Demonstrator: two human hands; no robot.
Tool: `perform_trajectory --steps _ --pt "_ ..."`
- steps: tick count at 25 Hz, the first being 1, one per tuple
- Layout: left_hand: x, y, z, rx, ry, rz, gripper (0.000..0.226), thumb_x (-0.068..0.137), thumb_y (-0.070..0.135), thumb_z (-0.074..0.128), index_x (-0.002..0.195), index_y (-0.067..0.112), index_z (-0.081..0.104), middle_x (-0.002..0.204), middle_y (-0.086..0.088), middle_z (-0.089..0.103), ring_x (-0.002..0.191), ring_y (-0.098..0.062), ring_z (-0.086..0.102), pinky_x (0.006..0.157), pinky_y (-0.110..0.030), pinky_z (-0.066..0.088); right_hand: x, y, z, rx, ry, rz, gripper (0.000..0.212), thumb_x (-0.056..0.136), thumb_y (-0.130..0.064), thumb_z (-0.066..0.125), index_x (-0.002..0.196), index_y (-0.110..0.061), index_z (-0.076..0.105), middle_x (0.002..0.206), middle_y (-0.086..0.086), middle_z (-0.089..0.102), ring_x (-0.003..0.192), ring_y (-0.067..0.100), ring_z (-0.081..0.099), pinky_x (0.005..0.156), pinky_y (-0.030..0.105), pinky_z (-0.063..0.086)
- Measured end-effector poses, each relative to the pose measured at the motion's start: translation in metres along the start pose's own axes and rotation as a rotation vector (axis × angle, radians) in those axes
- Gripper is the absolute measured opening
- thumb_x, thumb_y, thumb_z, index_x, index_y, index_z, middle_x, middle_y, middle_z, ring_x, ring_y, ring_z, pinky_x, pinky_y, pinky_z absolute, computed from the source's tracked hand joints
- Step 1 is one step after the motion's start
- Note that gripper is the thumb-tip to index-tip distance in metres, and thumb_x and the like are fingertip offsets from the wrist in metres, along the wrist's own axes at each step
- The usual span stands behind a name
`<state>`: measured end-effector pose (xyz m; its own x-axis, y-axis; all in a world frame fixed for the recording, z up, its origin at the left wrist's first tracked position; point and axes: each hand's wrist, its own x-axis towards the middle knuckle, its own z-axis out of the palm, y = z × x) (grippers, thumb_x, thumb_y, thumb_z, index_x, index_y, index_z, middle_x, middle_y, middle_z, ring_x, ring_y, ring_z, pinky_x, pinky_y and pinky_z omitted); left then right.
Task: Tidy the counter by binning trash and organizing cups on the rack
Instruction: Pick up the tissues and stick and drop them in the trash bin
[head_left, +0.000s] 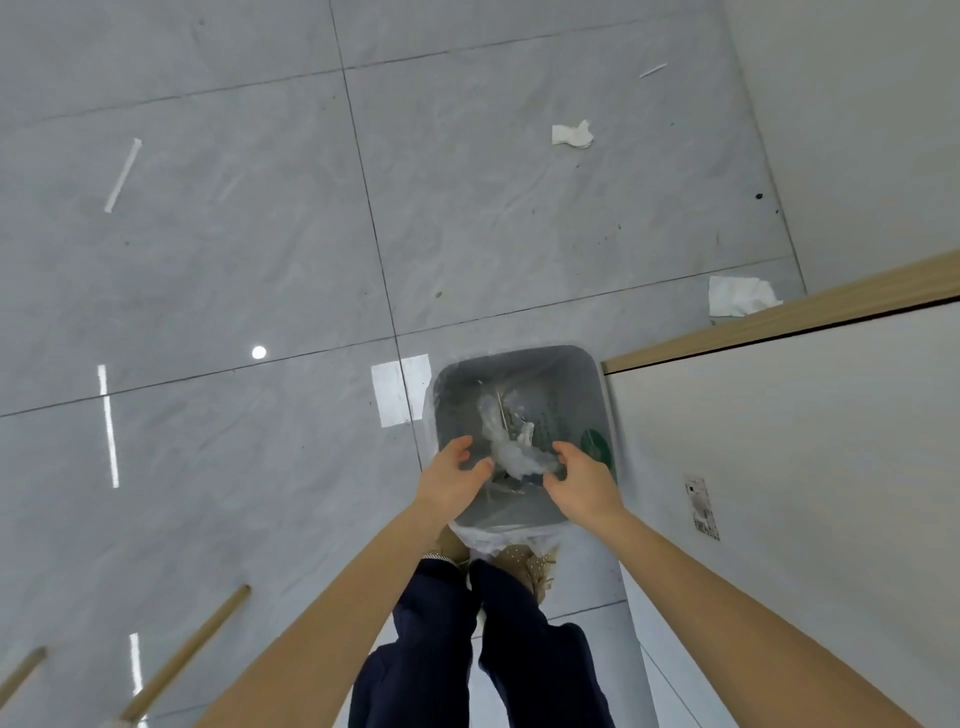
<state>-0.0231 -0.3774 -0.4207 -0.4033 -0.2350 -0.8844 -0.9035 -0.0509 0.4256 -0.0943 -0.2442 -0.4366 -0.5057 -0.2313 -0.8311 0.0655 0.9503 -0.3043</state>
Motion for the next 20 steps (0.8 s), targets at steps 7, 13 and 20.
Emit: perform_trajectory --steps 7,13,20 --pt "-0.109 0.049 -0.037 0.634 0.003 0.206 0.057 0.093 0.032 0.042 0.143 0.017 0.019 0.153 -0.005 0.028 0.137 -0.025 0.033 0.113 -0.042 0.029 -0.107 -0.042 -0.054 -0.279 0.055 -0.151 0.054 0.091 -0.026 0.045 0.14 -0.016 0.026 0.141 0.009 0.044 0.129 0.026 0.042 0.105 0.041 0.037" --pt "-0.213 0.095 -0.057 0.927 0.076 0.342 0.059 0.094 0.035 0.038 0.144 0.02 0.014 0.155 -0.005 0.022 0.141 -0.025 0.025 0.117 -0.047 0.014 -0.211 -0.074 -0.099 -0.378 0.142 -0.205 0.059 0.092 -0.032 0.044 0.143 -0.019 0.018 0.153 0.006 0.024 0.143 0.024 0.017 0.117 0.046 0.012" --pt "-0.306 0.129 -0.071 1.095 0.118 0.468 0.059 0.095 0.039 0.032 0.145 0.021 0.007 0.157 -0.007 0.012 0.145 -0.029 0.009 0.117 -0.05 0.005 -0.308 -0.081 -0.14 -0.376 0.273 -0.193 0.066 0.09 -0.041 0.044 0.144 -0.025 0.009 0.157 0.004 0.009 0.145 0.027 0.002 0.118 0.048 0.003"
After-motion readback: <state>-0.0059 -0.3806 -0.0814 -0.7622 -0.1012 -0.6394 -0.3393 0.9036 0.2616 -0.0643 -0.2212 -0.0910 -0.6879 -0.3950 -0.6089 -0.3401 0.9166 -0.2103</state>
